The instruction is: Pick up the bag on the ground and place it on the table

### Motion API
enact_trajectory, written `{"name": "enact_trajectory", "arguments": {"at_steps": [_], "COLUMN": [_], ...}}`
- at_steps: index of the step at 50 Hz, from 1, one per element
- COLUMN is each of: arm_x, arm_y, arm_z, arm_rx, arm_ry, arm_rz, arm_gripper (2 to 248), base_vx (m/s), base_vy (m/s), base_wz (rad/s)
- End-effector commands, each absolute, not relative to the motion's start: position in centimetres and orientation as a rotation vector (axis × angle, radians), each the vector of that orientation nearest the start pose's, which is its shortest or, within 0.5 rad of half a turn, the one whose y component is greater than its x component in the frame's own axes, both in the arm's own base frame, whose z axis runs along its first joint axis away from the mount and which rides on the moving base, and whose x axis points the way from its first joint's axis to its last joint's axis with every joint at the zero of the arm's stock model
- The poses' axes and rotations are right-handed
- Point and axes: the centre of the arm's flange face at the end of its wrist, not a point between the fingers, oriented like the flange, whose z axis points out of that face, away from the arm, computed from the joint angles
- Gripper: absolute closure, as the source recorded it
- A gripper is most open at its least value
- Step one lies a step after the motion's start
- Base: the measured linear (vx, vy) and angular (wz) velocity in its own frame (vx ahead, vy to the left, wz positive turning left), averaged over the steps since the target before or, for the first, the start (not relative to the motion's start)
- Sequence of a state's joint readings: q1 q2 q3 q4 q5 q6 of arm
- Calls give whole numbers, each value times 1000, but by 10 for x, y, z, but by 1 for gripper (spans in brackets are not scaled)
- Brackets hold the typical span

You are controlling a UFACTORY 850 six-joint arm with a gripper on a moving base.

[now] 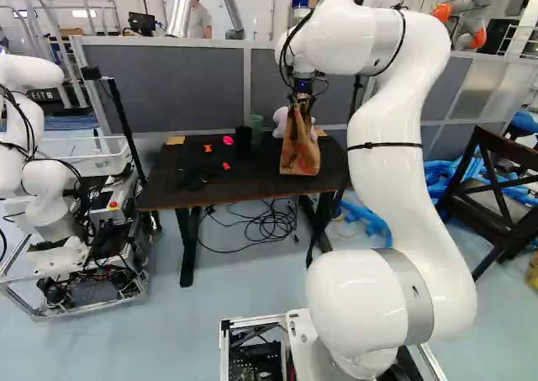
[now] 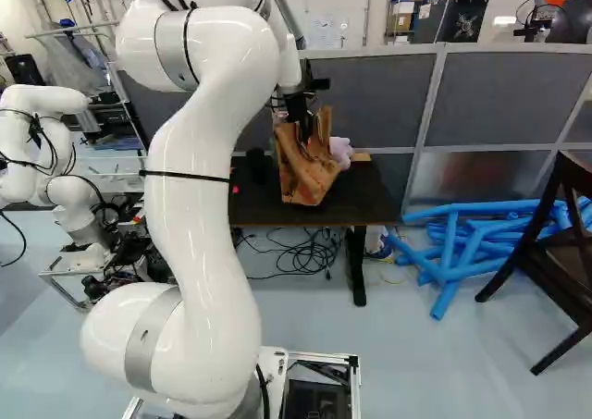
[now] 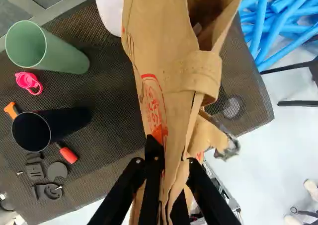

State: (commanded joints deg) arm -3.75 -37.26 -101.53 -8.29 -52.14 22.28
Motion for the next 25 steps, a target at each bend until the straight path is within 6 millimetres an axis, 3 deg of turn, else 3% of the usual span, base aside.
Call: {"name": "enact_trajectory", "arguments": {"at_steps": [25], "arm_x": [716], "arm_y": [-57], "arm_z": [507], "arm_rx": [-3161], "arm_ry": [600], "arm_rz": [-316], "arm_gripper": [229], "base_vx": [0], "base_vy": [0], "base_wz": [0]}}
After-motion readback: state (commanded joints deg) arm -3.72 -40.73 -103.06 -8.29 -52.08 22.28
